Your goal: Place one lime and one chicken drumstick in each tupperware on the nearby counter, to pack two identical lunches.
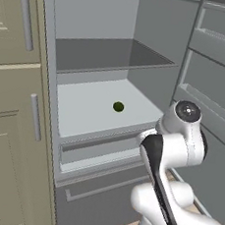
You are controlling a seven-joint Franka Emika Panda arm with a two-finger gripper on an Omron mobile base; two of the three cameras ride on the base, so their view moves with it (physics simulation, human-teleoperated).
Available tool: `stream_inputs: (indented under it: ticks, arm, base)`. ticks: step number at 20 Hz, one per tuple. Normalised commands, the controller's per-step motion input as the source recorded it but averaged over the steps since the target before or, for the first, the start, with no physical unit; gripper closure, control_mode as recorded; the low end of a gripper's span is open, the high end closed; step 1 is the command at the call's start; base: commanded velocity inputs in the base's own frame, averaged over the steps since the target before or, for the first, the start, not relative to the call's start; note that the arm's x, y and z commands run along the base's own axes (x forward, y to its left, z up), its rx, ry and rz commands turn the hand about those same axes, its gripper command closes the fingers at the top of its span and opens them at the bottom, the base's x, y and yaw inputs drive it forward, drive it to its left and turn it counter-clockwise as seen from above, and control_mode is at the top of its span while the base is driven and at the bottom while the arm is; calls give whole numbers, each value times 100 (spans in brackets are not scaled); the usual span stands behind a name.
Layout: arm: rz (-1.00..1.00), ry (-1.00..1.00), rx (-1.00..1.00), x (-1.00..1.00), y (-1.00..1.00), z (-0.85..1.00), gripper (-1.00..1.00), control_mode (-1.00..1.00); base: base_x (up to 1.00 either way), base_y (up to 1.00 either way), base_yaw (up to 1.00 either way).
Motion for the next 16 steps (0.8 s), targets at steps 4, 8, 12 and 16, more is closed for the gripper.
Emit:
stream_inputs:
  ticks: [4, 8, 12, 16]
  arm:
    - [0, -22, 8, 25, 3, 0, -100, -100]
    - [1, -7, 16, 11, 0, 0, -100, -100]
    - [4, 0, 18, 21, 1, 0, -100, -100]
    - [4, 0, 4, 39, 13, 0, -100, -100]
  base:
    - [0, 0, 0]
    - [0, 0, 0]
    - [0, 0, 0]
    - [0, 0, 0]
